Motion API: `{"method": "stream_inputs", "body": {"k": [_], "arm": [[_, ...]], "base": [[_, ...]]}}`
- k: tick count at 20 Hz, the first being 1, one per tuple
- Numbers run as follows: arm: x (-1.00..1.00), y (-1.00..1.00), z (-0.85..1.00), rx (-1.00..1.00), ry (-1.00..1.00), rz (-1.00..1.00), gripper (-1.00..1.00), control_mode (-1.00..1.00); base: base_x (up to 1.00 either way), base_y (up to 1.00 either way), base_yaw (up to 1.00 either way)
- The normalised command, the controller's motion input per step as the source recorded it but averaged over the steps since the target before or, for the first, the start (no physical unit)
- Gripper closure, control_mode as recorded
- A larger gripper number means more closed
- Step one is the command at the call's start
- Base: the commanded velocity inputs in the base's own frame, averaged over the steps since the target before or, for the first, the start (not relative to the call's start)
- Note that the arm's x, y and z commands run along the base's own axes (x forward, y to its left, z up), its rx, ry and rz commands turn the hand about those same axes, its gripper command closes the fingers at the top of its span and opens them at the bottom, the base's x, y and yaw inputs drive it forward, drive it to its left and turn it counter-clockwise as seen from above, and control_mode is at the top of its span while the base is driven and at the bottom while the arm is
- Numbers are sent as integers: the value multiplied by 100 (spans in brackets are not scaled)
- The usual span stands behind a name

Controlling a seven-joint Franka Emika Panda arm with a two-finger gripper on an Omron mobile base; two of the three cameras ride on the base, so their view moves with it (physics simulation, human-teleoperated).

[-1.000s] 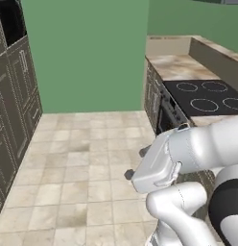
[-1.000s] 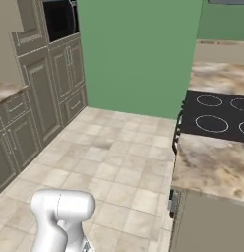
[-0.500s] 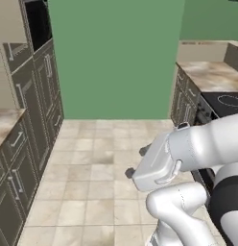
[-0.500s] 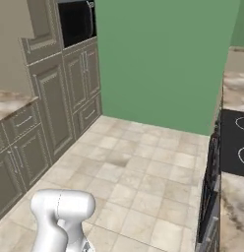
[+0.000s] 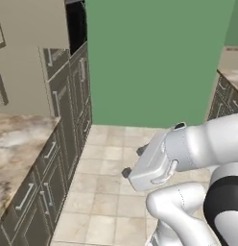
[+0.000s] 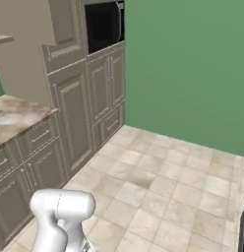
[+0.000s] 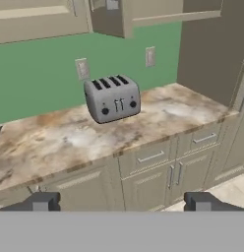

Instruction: Move the shaker and oil and vinegar bottle from the cabinet to the dining counter.

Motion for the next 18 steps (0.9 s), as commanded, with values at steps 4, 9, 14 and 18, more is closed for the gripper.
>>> {"method": "stream_inputs", "body": {"k": [4,9,14,18], "arm": [[0,0,0,0,0,0,-100,100],[0,0,0,0,0,0,-100,100],[0,0,0,0,0,0,-100,100],[0,0,0,0,0,0,-100,100]], "base": [[79,5,30],[80,10,30],[85,37,30],[79,42,35]]}}
